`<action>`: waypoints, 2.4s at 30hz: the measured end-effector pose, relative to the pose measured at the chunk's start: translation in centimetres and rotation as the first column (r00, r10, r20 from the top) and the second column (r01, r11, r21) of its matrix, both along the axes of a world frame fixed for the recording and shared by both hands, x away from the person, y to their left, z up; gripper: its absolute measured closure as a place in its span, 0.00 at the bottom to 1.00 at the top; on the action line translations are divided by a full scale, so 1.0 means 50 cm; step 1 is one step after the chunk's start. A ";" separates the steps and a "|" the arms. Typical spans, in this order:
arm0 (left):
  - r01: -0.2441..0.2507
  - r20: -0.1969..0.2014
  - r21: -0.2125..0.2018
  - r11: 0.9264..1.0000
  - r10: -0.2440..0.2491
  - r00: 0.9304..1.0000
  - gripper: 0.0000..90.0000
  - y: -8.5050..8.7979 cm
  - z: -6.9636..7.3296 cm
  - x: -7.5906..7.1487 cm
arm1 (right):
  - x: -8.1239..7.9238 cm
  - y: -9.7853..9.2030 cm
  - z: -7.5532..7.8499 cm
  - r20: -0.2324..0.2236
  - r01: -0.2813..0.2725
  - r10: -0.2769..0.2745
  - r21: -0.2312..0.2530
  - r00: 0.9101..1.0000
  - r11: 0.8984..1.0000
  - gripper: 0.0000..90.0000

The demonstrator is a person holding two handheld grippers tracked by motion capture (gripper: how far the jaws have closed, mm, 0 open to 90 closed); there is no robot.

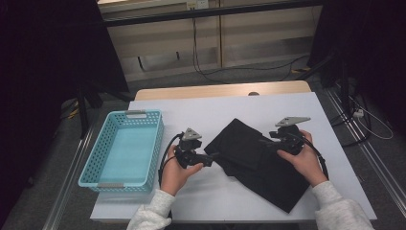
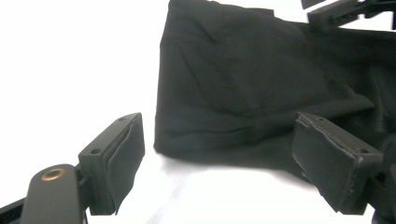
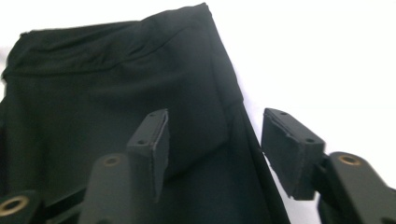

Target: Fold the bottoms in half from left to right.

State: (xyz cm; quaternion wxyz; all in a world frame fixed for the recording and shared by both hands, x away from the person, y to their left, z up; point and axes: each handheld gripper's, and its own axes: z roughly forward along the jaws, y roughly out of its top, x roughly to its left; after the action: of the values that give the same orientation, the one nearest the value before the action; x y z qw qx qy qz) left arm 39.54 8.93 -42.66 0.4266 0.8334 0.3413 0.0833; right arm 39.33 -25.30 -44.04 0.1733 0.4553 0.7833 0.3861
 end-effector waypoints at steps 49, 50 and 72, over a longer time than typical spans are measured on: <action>-0.064 0.041 0.067 0.996 0.061 0.997 0.18 0.035 -0.012 -0.001 | 0.054 0.051 0.026 -0.012 -0.100 0.100 -0.077 0.995 0.992 0.95; -0.064 0.041 0.067 0.996 0.061 0.997 0.18 0.035 -0.012 -0.001 | 0.054 0.051 0.026 -0.012 -0.100 0.100 -0.077 0.995 0.992 0.95; -0.086 0.032 0.058 0.995 0.084 0.996 0.18 0.041 -0.015 0.002 | 0.108 0.024 -0.024 -0.057 0.003 -0.005 -0.044 0.998 0.999 0.65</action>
State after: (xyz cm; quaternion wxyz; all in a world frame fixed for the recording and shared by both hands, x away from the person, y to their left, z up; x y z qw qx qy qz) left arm 39.62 10.96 -43.43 0.4028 0.8291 0.3674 0.1238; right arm 44.74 -24.09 -45.23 0.1617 0.4637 0.7954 0.3552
